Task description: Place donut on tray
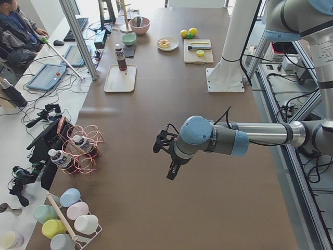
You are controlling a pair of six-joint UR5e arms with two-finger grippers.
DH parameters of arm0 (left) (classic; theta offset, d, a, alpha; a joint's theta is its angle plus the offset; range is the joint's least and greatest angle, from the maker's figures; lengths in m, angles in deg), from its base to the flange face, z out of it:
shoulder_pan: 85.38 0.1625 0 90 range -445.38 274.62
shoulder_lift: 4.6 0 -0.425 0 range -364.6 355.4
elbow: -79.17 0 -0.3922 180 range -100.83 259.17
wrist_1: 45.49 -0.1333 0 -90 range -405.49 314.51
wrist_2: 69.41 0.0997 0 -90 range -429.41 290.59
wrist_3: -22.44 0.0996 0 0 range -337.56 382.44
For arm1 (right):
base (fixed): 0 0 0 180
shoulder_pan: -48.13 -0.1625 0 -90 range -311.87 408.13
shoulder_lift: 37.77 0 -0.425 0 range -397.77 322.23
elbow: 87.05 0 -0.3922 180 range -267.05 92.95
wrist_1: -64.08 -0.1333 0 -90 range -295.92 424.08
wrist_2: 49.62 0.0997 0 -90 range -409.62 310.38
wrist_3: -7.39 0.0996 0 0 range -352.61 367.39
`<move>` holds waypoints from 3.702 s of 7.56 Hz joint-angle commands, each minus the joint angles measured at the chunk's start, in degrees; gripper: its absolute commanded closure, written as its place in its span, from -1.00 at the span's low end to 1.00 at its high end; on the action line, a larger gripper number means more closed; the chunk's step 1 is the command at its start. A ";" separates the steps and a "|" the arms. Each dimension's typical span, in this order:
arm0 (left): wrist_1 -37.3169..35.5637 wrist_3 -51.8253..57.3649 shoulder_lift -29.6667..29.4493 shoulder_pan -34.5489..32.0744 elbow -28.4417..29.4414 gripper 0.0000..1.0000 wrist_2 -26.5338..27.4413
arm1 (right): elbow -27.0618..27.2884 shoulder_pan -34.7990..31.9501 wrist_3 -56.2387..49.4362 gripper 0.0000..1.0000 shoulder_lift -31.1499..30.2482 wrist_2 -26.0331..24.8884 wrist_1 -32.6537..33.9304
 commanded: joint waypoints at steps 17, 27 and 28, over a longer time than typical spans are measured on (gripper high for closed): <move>0.19 -0.52 1.19 -2.50 0.86 -0.95 -0.85 | -5.49 30.39 41.73 -0.73 5.11 -6.84 -25.15; 0.28 -0.44 -0.22 -2.23 2.27 -0.95 -0.85 | -6.55 33.74 41.48 0.90 6.78 -7.47 -25.24; 0.28 -0.35 0.04 -2.23 2.19 -0.95 -0.94 | -6.81 33.74 41.22 1.00 6.61 -7.47 -25.24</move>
